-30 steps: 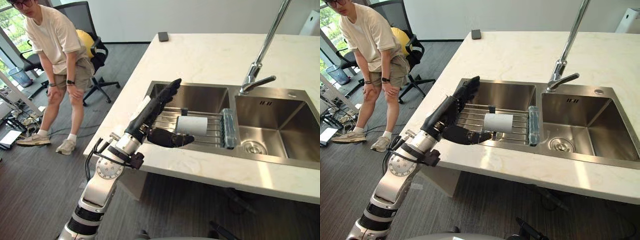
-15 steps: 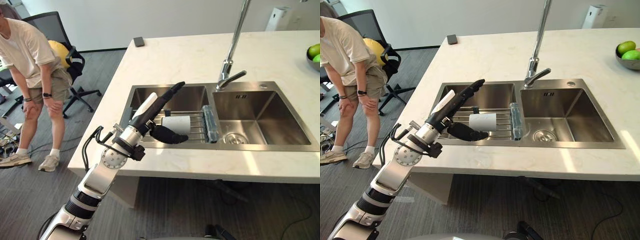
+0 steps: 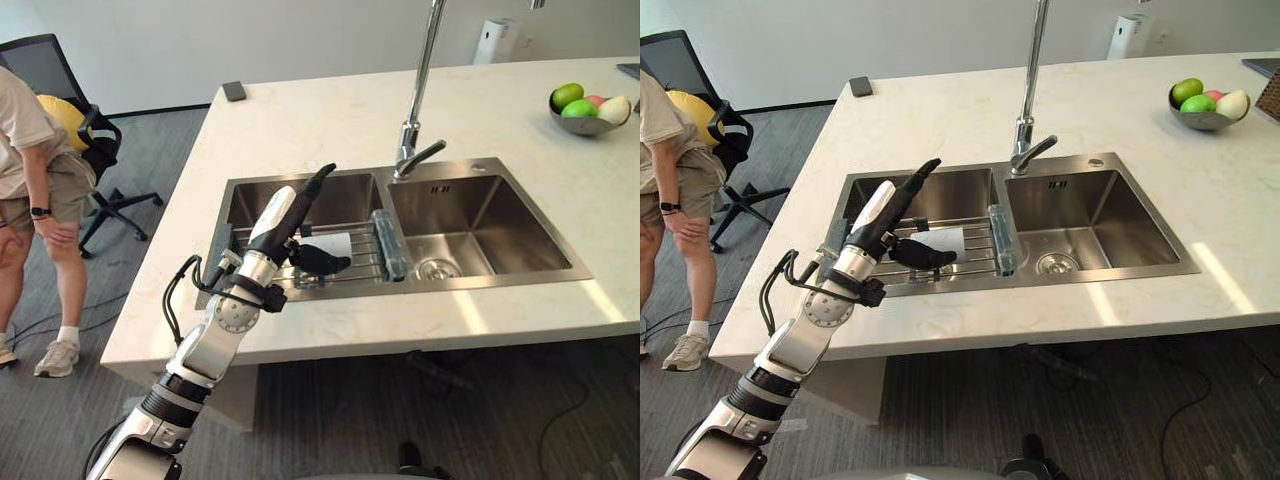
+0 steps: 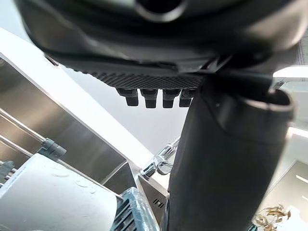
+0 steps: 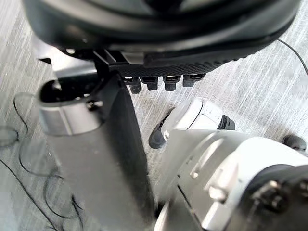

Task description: Walk over to the sink, pick up the cup, carry it to the dishwasher, place the cup inside the dishwasher, then close the dishwasher door

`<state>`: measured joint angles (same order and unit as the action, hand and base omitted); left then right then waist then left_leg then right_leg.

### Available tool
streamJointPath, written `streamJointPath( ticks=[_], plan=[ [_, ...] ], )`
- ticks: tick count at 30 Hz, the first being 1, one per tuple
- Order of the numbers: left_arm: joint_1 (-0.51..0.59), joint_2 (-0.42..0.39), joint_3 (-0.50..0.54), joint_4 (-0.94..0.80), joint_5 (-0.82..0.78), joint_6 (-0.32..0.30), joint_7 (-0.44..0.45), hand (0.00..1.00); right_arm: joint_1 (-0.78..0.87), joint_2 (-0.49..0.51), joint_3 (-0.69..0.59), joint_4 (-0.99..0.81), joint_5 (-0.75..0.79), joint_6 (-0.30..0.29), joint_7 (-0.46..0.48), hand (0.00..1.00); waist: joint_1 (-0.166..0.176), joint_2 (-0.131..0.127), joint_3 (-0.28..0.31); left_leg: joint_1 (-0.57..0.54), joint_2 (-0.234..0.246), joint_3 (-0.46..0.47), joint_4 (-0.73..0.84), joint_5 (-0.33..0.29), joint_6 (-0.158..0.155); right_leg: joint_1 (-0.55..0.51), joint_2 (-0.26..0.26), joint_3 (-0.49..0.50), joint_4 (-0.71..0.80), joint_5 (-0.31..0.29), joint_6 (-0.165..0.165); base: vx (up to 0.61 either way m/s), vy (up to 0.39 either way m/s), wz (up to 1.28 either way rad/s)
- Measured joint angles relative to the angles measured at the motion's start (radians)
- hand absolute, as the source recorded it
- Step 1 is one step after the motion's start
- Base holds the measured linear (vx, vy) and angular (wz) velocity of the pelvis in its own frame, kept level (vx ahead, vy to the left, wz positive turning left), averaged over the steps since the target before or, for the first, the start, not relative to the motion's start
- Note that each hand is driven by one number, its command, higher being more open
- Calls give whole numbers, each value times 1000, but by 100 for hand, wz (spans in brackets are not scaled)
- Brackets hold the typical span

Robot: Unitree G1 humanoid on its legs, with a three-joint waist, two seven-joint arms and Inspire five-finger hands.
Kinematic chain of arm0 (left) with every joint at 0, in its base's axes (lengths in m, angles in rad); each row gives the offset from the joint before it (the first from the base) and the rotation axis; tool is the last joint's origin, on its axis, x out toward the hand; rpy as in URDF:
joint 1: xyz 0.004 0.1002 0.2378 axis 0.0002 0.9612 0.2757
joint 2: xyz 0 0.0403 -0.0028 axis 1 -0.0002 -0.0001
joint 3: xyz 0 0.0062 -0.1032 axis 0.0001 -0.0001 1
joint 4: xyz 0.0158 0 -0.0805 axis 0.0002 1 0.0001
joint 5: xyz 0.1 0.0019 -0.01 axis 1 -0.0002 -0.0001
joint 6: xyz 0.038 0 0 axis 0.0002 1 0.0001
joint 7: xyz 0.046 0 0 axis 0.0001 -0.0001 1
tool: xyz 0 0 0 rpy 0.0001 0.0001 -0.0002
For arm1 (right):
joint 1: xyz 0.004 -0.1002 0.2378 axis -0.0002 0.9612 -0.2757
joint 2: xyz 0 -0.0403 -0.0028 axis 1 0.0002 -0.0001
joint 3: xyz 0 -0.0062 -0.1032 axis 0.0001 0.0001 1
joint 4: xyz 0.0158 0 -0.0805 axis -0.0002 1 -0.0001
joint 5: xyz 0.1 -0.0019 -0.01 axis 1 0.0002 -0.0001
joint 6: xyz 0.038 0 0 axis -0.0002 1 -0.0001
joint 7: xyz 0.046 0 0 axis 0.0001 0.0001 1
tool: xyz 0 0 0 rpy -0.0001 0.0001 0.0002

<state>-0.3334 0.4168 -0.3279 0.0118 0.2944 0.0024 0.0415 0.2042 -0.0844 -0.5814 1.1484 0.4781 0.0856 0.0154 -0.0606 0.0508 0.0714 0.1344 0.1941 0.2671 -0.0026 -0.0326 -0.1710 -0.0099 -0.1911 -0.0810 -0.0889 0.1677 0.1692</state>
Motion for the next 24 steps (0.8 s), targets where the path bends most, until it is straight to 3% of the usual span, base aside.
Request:
streamJointPath(
  ticks=[14,24],
  plan=[
    [2,12,-54,90,104,57,5,100,4,-1,-1,-19,-14,-47,31,100,-16,-8,13,9,0,29,19,-33,-1,-6,1,15,-2,-2,1,-6,1,-7],
    [2,-8,-72,153,218,94,105,100,6,0,10,-20,-14,-48,29,100,-42,-7,34,15,1,32,35,-51,-8,-2,1,15,-3,-4,0,-16,-3,-1]
  ],
)
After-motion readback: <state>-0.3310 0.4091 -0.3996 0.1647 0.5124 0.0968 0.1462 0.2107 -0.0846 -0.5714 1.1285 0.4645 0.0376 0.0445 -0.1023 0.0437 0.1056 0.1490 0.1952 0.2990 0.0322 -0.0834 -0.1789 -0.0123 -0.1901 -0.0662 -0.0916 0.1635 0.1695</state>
